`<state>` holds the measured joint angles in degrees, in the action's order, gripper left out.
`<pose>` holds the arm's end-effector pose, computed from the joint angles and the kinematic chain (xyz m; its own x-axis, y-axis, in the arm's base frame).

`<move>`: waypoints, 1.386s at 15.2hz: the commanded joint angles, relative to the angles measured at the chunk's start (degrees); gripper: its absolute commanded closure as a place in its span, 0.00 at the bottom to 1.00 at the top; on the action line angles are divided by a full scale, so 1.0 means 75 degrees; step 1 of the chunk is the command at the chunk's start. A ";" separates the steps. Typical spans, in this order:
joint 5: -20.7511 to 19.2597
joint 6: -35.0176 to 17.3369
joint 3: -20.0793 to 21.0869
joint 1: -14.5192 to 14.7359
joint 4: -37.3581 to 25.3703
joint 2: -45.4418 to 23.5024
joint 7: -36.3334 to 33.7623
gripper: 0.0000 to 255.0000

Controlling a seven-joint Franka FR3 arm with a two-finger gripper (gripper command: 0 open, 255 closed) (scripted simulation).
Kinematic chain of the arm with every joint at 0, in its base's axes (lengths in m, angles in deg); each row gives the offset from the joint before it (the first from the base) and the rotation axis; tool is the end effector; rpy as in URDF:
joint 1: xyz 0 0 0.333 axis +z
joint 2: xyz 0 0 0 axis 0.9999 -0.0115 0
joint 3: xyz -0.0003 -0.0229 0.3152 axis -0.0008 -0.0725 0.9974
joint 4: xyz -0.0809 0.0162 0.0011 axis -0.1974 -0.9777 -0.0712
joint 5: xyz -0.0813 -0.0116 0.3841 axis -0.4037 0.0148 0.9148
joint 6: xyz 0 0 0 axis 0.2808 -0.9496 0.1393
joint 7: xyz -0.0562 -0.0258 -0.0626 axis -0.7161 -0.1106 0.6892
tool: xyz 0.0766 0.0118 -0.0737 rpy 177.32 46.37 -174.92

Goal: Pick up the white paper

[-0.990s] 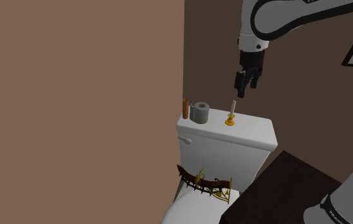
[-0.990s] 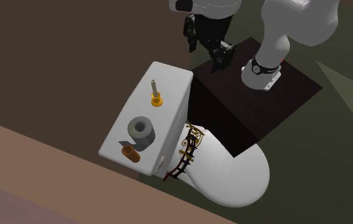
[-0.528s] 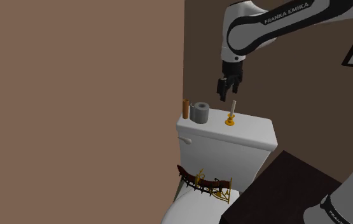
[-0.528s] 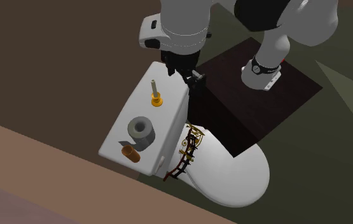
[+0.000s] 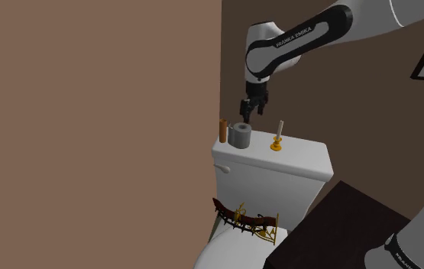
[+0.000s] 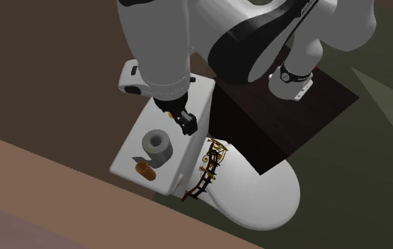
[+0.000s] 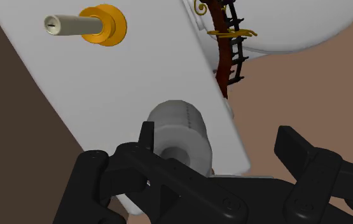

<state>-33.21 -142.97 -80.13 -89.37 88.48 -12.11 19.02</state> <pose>0.5836 -0.0111 0.4008 0.9944 0.1031 -0.0240 0.1041 -0.9936 0.0430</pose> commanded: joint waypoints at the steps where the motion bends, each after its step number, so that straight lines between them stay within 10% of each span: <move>1: 0.0068 -0.0151 0.0019 0.0003 -0.0546 -0.0625 0.0045 0.00; 10: 0.0314 -0.0204 0.0122 -0.0050 -0.3267 -0.3129 0.0282 0.00; 19: 0.0310 -0.0799 0.0121 -0.0051 -0.3029 -0.3487 0.0277 0.00; 20: 0.0309 -0.0806 0.0122 -0.0046 -0.3001 -0.3465 0.0271 1.00; 21: 0.0309 -0.0808 0.0122 -0.0048 -0.3002 -0.3468 0.0273 1.00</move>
<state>-30.87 -148.97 -79.20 -89.71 65.95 -38.08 21.06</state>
